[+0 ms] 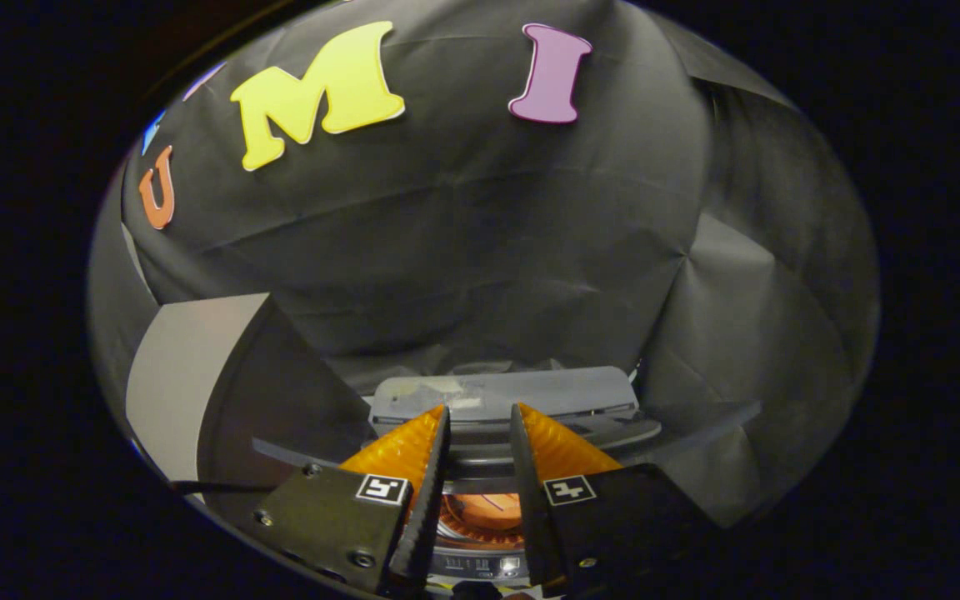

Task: Put the clothes into the washing machine and then close the washing machine lid.

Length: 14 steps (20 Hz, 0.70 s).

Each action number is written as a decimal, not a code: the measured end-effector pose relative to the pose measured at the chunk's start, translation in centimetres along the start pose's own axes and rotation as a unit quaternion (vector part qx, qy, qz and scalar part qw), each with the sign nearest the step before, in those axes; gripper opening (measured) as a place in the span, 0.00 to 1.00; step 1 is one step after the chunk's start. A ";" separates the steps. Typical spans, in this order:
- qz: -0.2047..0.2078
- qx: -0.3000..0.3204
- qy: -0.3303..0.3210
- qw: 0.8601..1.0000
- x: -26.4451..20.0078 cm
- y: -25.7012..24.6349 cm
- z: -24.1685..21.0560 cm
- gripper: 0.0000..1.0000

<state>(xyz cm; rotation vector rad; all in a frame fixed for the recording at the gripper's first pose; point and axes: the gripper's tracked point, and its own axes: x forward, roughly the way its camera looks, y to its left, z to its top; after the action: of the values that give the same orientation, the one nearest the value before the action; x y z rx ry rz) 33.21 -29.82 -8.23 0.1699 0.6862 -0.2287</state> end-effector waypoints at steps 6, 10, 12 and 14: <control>0.006 0.036 0.043 0.998 0.4 -1.1 -5.1 0.48; 0.015 0.028 0.049 0.998 0.1 -1.2 -7.3 0.48; 0.017 0.033 0.053 0.998 0.2 -1.3 -8.2 0.48; 0.019 0.041 0.068 0.997 0.5 -1.5 -9.5 0.48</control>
<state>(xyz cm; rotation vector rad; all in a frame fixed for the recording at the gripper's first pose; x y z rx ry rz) 27.44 -29.16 -15.95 0.2775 0.8081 -0.2105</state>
